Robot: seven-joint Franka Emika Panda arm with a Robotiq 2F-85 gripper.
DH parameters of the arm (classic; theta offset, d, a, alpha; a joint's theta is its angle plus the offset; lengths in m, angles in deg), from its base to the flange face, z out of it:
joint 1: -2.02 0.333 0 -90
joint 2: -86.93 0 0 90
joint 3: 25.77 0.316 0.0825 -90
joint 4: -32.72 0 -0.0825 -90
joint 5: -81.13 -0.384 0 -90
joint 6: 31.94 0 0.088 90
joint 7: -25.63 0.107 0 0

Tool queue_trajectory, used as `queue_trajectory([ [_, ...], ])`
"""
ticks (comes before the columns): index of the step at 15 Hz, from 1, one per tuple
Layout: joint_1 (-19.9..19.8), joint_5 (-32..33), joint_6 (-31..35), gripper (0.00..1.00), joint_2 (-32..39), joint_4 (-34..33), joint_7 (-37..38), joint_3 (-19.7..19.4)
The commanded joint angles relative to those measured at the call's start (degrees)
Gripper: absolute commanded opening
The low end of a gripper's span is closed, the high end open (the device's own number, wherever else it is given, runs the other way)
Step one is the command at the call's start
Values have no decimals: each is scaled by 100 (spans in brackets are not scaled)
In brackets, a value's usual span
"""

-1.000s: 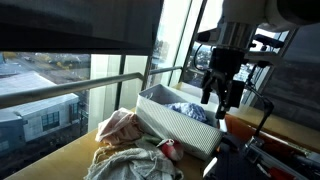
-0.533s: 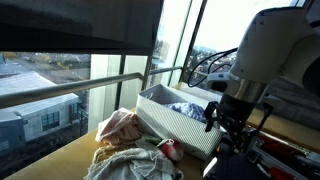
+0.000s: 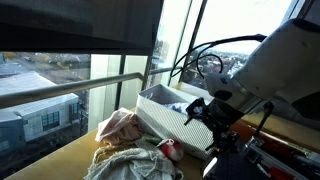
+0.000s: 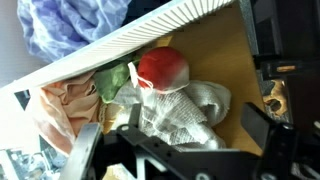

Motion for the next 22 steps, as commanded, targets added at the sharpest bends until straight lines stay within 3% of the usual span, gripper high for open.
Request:
queue_trajectory([
  [1, -100, 1386, 234, 100, 453, -512, 862, -115],
  [4, -112, 2198, 86, 100, 932, -961, 1542, -195],
  [12, 435, 3122, -714, 100, 2387, -1802, 3326, -172],
  [20, 326, 3064, -1066, 100, 3194, -2408, 3353, -223],
  [22, 257, 3072, -1090, 75, 3262, -2535, 3298, -267],
])
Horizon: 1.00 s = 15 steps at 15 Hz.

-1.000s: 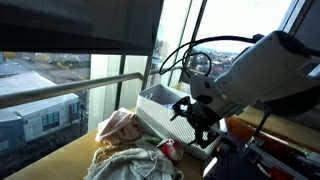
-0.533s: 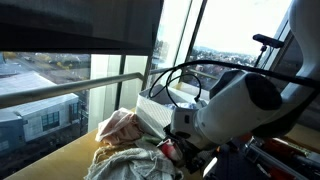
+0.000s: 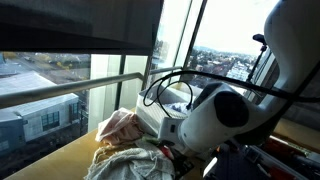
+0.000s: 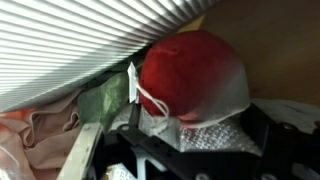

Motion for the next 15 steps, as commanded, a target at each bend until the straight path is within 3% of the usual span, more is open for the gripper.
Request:
queue_trajectory([
  [1, -108, 78, -120, 70, 173, -299, -56, -50],
  [10, -318, -186, -143, 1, 163, -538, -272, -41],
  [15, -330, -979, -199, 1, -333, -403, -739, 177],
])
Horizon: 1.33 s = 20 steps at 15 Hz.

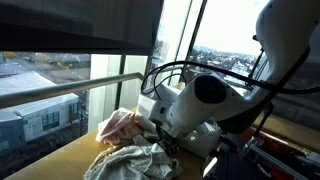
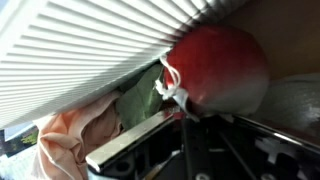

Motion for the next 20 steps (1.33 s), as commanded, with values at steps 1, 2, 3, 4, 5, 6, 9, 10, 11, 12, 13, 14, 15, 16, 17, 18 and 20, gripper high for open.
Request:
queue_trajectory([
  [1, -26, -873, -186, 1, -644, 206, -609, 302],
  [2, -13, -1183, -203, 1, -838, 255, -782, 376],
  [3, -3, -1531, -240, 1, -1093, 319, -973, 471],
  [4, 8, -1847, -267, 1, -1317, 349, -1146, 541],
  [5, 19, -2143, -317, 1, -1535, 355, -1309, 585],
  [6, 18, -2445, -398, 1, -1765, 340, -1500, 622],
  [9, -36, -3201, -583, 1, -2409, 165, -2024, 571],
  [10, -76, -3427, -655, 1, -2607, 96, -2207, 515],
  [11, -146, -3600, -689, 1, -2771, 18, -2349, 422],
  [12, -231, -3749, -735, 1, -2899, -77, -2491, 314],
  [13, -324, -3903, -802, 1, -3007, -184, -2646, 210],
  [14, -439, -4020, -834, 1, -3078, -287, -2781, 76],
  [15, -563, -4123, -844, 1, -3126, -390, -2944, -61],
  [16, -703, -4255, -840, 1, -3136, -472, -3129, -213],
  [17, -826, -4341, -812, 1, -3112, -540, -3266, -353],
  [18, -928, -4404, -794, 1, -3067, -575, -3345, -468],
  [20, -1090, -4457, -773, 28, -2966, -592, -3392, -644],
])
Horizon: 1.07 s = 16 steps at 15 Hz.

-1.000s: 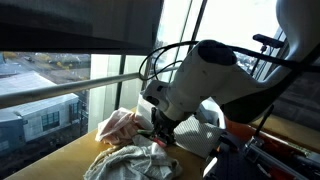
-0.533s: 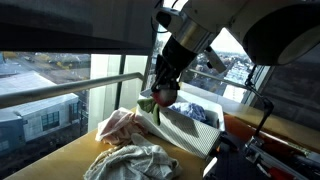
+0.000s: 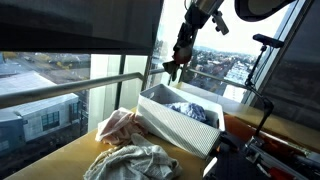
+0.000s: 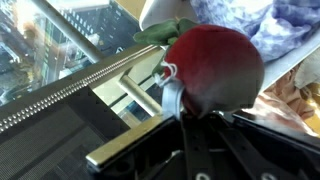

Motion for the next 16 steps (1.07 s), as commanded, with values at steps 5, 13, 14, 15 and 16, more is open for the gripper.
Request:
queue_trajectory([
  [5, -140, -569, -228, 57, 77, 35, -125, -185],
  [13, 515, -696, -148, 100, -21, 974, 429, 388],
  [14, 606, -722, -119, 100, 63, 1118, 516, 468],
  [15, 679, -753, -84, 100, 149, 1222, 574, 533],
  [16, 747, -821, -77, 100, 225, 1316, 589, 599],
])
